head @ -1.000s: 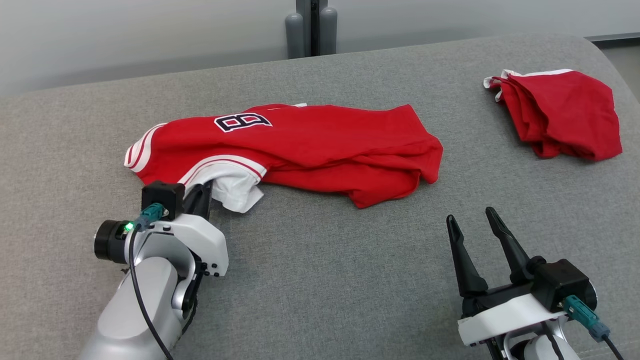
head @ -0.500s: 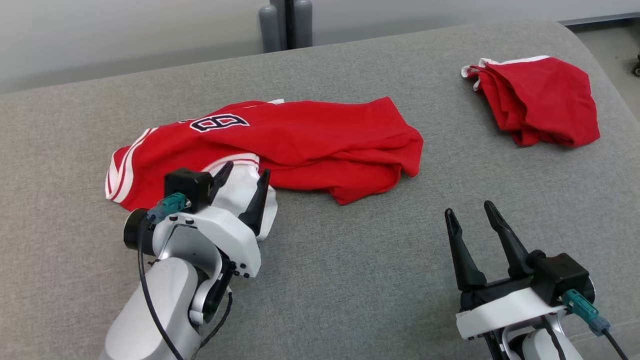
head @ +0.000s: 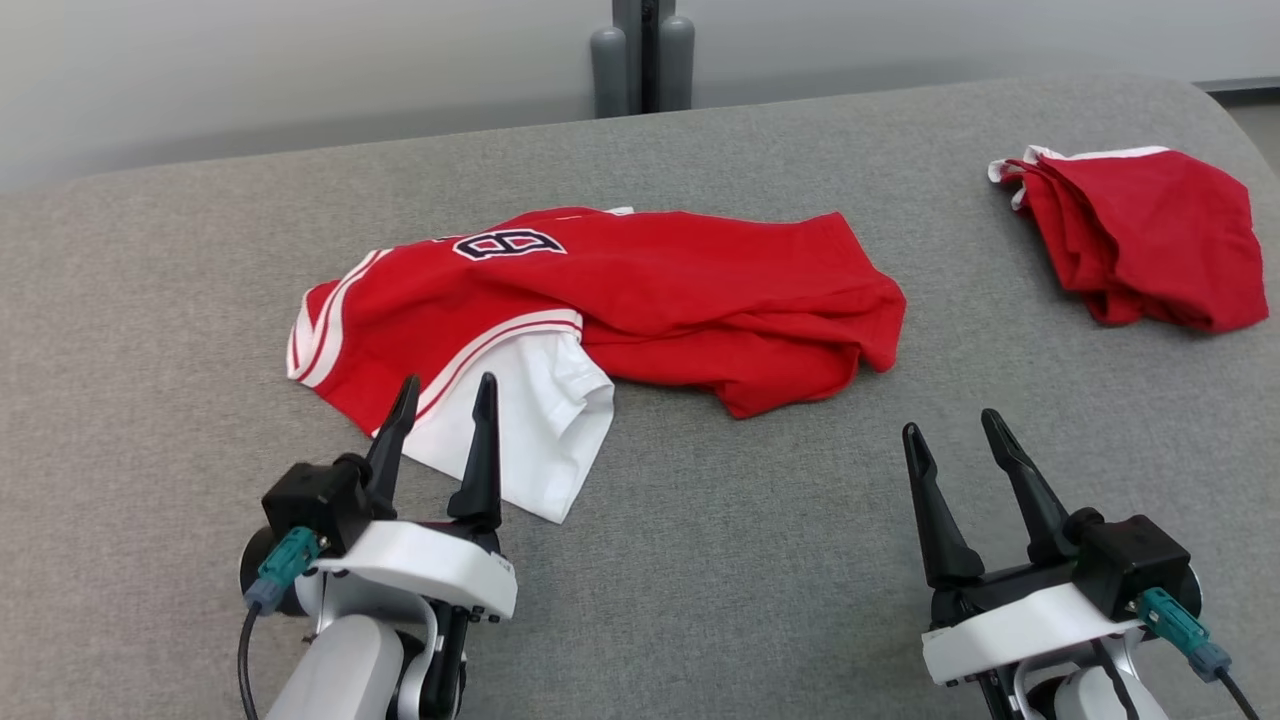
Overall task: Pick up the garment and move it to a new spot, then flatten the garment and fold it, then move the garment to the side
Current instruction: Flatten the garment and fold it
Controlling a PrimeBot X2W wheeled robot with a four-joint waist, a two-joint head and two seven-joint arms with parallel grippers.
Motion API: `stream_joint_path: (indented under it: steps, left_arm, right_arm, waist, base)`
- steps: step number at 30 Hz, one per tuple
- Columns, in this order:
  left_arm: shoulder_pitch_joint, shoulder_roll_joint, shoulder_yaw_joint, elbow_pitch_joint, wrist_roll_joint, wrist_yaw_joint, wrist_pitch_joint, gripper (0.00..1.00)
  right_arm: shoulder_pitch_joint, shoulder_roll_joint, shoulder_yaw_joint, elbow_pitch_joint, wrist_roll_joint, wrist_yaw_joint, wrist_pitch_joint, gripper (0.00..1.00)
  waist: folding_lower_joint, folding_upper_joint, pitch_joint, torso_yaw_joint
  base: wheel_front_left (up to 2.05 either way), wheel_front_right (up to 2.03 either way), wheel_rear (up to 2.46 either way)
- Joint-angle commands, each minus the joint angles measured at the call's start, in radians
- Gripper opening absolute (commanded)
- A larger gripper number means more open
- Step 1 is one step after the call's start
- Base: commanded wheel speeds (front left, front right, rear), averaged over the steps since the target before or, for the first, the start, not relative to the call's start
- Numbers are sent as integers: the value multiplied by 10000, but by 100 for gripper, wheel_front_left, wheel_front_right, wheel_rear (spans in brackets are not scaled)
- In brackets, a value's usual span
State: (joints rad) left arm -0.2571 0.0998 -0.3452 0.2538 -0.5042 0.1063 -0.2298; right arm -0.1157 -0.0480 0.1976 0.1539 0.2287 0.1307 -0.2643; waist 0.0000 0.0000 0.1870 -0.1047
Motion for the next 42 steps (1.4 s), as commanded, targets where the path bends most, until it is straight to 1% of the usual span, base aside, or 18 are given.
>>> stream_joint_path:
  steps: [1, 2, 6, 9, 14, 20, 26, 31, 36, 42]
  left_arm:
    - [194, 1, 74, -10, -27, 80, -105, 100]
    - [341, -37, 118, -8, 4, 134, -185, 100]
    - [912, -167, 461, -213, 356, 624, -343, 100]
    - [1353, -307, 978, -843, 746, 825, -354, 100]
    - [2176, -395, 1596, -1185, 1318, 751, -351, 100]
    - [2768, -463, 1864, -1009, 1681, 673, -354, 100]
    - [2917, -471, 1705, -900, 1294, 795, -355, 100]
    - [2922, -474, 1423, -597, 1002, 764, -355, 100]
    - [2640, -472, 998, -150, 742, 642, -356, 100]
    - [1967, -473, -94, 1132, -86, 270, -261, 100]
  right_arm:
    - [65, -56, -53, 6, -68, 2, 1, 100]
    - [92, -57, -81, 18, -88, 0, -1, 100]
    - [201, -58, -165, 39, -100, 0, 1, 100]
    - [264, -56, -286, 17, -140, 0, 1, 100]
    - [441, -58, -380, 76, -184, 2, 1, 100]
    - [592, -54, -446, 78, -167, 2, 1, 100]
    - [633, -56, -451, 133, -207, 0, 1, 100]
    - [737, -56, -454, 159, -201, 0, 1, 100]
    - [686, -60, -434, 95, -231, 0, 1, 100]
    - [544, -102, -460, 56, -273, 0, 1, 100]
  waist:
    - [0, 0, -175, 224]
    - [0, 0, -236, 300]
    - [0, 0, -497, 545]
    - [0, 0, -667, 677]
    - [0, 0, -922, 733]
    - [0, 0, -1167, 700]
    - [0, 0, -1327, 697]
    - [0, 0, -1441, 695]
    - [0, 0, -1332, 717]
    - [0, 0, -1051, 748]
  base:
    - [0, 0, 0]
    - [0, 0, 0]
    - [0, 0, 0]
    - [0, 0, 0]
    - [0, 0, 0]
    - [0, 0, 0]
    - [0, 0, 0]
    - [0, 0, 0]
    - [0, 0, 0]
    - [0, 0, 0]
